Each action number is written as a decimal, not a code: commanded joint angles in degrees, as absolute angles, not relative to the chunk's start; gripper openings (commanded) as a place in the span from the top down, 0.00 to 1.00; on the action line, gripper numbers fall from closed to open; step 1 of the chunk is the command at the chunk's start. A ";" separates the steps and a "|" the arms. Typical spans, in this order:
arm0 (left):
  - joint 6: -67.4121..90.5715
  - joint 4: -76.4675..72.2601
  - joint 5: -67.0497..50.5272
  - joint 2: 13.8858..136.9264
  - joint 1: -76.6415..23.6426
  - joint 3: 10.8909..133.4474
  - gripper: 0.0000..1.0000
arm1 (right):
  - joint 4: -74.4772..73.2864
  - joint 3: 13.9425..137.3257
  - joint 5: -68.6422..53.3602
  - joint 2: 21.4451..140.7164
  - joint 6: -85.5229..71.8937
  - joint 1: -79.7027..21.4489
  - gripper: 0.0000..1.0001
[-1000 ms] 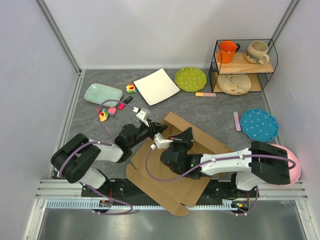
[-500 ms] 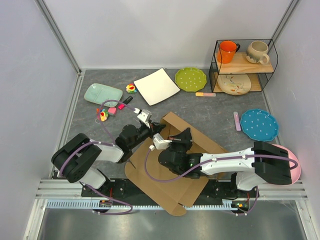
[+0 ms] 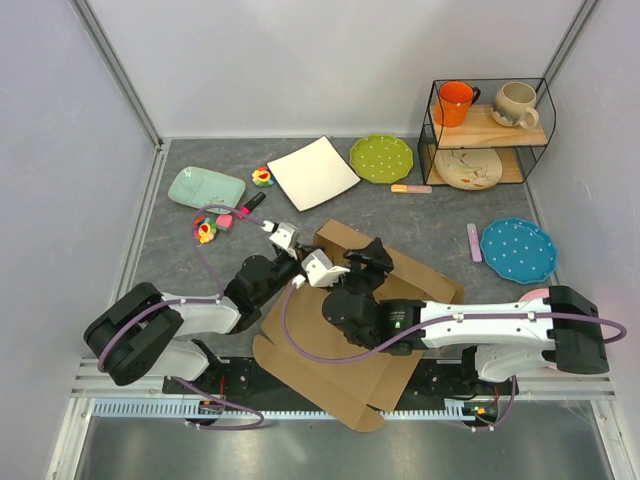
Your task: Fold the paper box
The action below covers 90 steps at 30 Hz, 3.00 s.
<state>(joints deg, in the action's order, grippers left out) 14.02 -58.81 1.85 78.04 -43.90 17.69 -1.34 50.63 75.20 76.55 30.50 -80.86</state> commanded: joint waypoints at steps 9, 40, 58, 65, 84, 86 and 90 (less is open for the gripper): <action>9.14 -53.27 9.92 74.80 -44.91 19.77 0.98 | -11.42 59.85 71.72 67.25 13.03 -82.26 0.03; 27.59 -6.78 29.71 53.70 -44.74 22.76 0.98 | -35.24 43.95 65.75 43.60 -39.63 -64.34 0.12; 33.04 11.51 24.35 62.31 -44.65 34.98 0.98 | -32.08 33.40 48.08 48.08 -56.68 -64.34 0.19; 36.12 14.32 28.29 61.53 -44.38 35.07 0.98 | -32.70 31.12 46.68 48.69 -60.11 -64.34 0.21; 34.28 13.89 33.84 56.86 -44.12 32.70 0.98 | -20.76 26.01 42.45 58.52 -61.88 -63.72 0.17; 34.19 13.89 33.93 56.87 -44.21 32.61 0.98 | -19.43 26.45 41.93 59.50 -60.48 -63.02 0.21; 33.84 13.71 33.84 56.60 -44.12 32.43 0.98 | -16.70 26.81 40.61 60.73 -58.28 -61.18 0.30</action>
